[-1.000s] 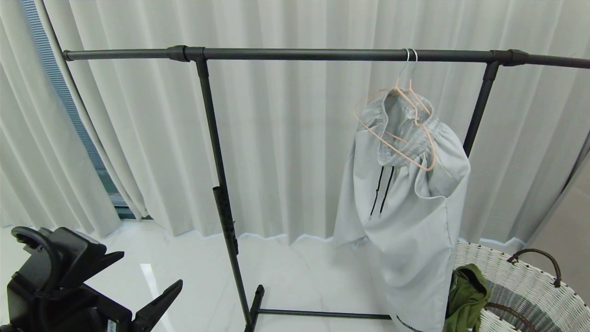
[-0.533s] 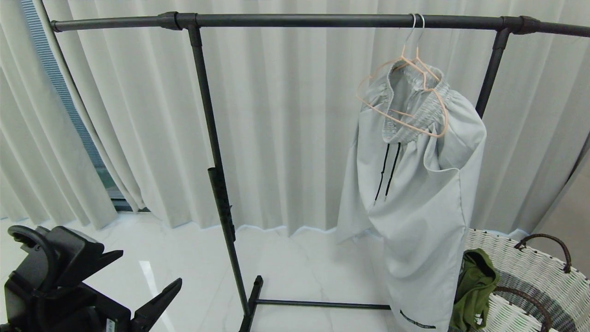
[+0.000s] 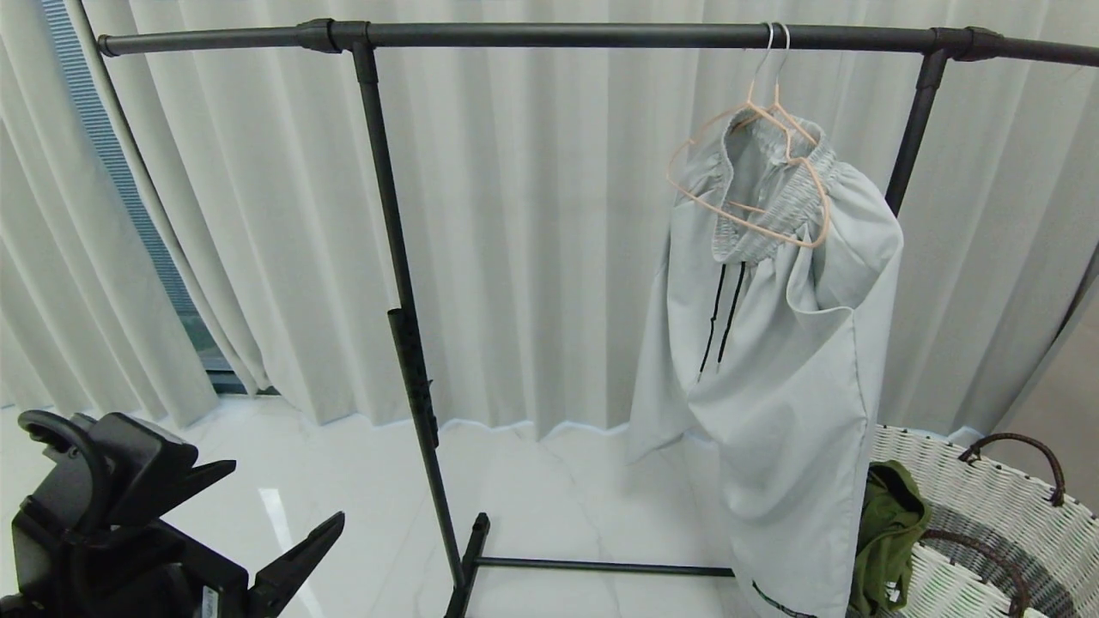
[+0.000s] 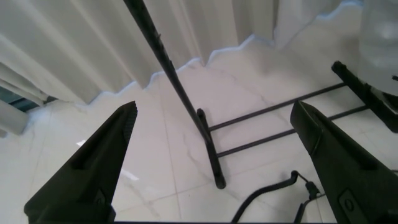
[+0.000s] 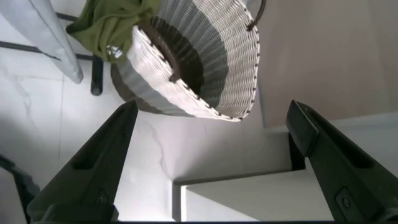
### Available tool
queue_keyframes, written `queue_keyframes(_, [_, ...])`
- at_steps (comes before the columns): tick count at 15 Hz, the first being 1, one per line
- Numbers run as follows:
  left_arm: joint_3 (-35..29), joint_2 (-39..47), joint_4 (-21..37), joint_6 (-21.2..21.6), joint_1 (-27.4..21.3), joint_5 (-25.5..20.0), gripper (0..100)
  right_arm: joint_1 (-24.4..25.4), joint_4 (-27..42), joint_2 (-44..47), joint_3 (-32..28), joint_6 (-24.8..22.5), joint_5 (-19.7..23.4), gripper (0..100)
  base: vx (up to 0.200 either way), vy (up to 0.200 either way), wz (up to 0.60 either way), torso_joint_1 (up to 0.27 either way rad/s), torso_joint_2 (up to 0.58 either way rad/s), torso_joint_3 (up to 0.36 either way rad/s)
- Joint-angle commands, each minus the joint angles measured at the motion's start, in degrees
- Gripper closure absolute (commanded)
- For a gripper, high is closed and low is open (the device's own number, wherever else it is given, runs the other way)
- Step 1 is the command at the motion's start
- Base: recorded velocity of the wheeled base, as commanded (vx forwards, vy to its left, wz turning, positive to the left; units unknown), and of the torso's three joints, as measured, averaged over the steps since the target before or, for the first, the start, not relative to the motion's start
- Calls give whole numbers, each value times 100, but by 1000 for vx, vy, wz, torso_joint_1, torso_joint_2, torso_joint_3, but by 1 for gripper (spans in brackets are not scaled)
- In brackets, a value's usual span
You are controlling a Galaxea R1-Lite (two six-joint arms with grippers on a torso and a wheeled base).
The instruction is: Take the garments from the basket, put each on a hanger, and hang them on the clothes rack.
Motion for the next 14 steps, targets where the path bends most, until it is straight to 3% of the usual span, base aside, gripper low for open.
queue_keyframes(1, [-49,75,-8,-33,-56,0,0,-43,-183,433,62,-12,14,0,200,0,0,-12,17,22])
queue_keyframes(6, [-146,207,-8,-262,-152,0,0,-79,-878,925,659,-715,348,0,200,0,0,-2,5,6])
queue_keyframes(12, [-295,453,-8,-262,-152,9,0,-202,-2082,2419,1239,-767,374,0,200,0,0,2,3,2])
queue_keyframes(14, [-269,435,-8,-262,-152,9,0,-254,-2513,3079,1248,-767,374,0,0,0,0,0,0,0])
